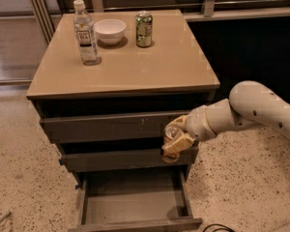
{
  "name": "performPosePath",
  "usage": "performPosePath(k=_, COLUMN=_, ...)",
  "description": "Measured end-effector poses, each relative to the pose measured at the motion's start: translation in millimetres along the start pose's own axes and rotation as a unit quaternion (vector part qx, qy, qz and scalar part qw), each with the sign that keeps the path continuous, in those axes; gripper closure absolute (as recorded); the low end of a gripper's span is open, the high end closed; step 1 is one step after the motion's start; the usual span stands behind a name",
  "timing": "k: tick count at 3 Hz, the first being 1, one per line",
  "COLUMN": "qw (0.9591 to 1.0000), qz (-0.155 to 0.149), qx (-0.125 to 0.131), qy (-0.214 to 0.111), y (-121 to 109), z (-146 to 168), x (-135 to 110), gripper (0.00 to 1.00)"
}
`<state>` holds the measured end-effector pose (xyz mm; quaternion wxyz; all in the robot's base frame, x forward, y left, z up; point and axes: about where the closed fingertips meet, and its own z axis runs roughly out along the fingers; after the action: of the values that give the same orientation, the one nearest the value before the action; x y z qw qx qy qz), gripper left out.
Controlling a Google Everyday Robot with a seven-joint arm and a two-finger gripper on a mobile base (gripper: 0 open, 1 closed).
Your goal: Place orange can into bottom drawer
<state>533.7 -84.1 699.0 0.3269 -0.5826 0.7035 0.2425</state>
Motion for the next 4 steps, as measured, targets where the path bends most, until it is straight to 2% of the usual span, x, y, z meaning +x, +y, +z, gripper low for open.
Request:
performPosePath(k=1, qw=0.9997, qz=-0.012, qx=-0.021, qy=0.007, y=5.9, z=38.8, x=39.7, gripper=1.0)
performPosePath(k=2, qw=0.9996, qz=-0.013, qx=-0.023, qy=0.009, y=6.7, z=42.2, x=42.6, gripper=1.0)
performPosePath(k=3, qw=0.9987, qz=-0.028, qx=-0.016, qy=0.04, y=8.8, z=49.2, x=48.3, gripper=1.0)
performPosePath(k=4, qw=0.9974, qz=-0.042, qx=-0.013, qy=0.057, y=12.4, z=73.0, x=81.8, gripper=1.0)
